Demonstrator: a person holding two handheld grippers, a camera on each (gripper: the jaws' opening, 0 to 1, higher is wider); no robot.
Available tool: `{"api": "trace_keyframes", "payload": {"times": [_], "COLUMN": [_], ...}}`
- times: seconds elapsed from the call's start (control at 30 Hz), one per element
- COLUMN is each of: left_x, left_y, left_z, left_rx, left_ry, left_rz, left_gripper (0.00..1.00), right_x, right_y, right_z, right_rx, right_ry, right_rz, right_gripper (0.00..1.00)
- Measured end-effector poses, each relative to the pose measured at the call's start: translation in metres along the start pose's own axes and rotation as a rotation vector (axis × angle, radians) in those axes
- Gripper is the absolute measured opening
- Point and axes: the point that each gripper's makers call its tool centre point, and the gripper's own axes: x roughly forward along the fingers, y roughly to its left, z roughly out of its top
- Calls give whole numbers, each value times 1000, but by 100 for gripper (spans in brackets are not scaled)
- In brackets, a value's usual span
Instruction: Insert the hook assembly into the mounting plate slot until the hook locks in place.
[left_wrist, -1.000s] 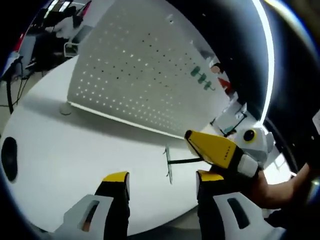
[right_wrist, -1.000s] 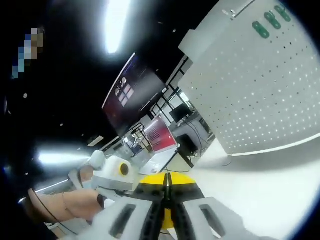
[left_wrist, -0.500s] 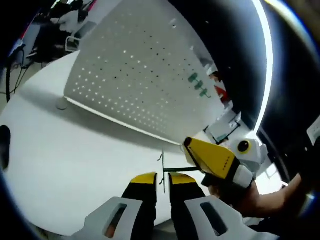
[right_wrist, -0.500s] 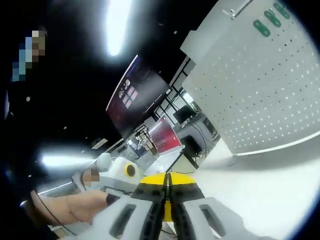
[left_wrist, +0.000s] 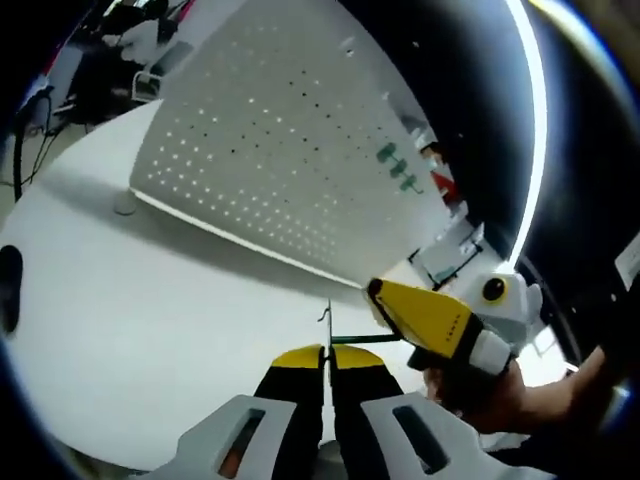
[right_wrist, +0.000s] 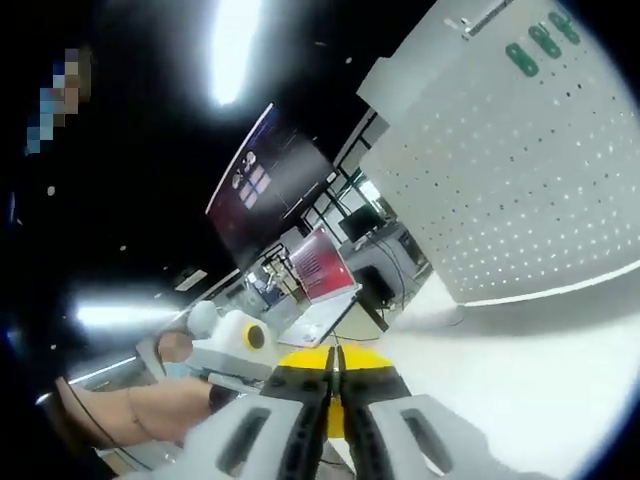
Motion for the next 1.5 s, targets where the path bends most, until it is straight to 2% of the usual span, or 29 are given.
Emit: {"api": "trace_keyframes", "payload": {"times": [0.07, 0.17, 0.33, 0.43, 0.63, 0.7, 0.83, 1.0, 1.1, 1.37, 1.5], "left_x": [-2, -5, -6, -4, 2, 4, 6, 6, 5, 3, 1], "left_y": [7, 12, 10, 7, -5, -7, -12, -18, -19, -24, -27], "left_z": [5, 12, 21, 26, 29, 30, 29, 37, 41, 47, 52], "left_rx": [33, 94, 181, 228, 376, 423, 445, 540, 560, 604, 663], "left_ry": [-12, -18, -30, -39, -48, -56, -69, -111, -124, -147, -158], "left_rz": [39, 71, 108, 117, 121, 124, 116, 134, 140, 152, 175], "left_gripper": [1, 1, 1, 1, 1, 1, 1, 1, 1, 1, 1], "right_x": [-2, -8, -14, -17, -17, -18, -17, -17, -16, -12, -9], "right_y": [1, -1, -7, -9, -6, -6, -8, -10, -10, -5, -2], "right_z": [7, 21, 24, 17, 5, 4, 4, 4, 6, 13, 17], "right_rx": [3, -35, -21, -38, -7, 3, 16, 25, 26, -27, -66], "right_ry": [6, 12, 67, 112, 136, 133, 124, 120, 111, 81, 70], "right_rz": [0, -13, -43, -68, -74, -80, -88, -95, -94, -74, -69], "right_gripper": [7, 7, 9, 10, 12, 12, 12, 12, 11, 8, 4]}}
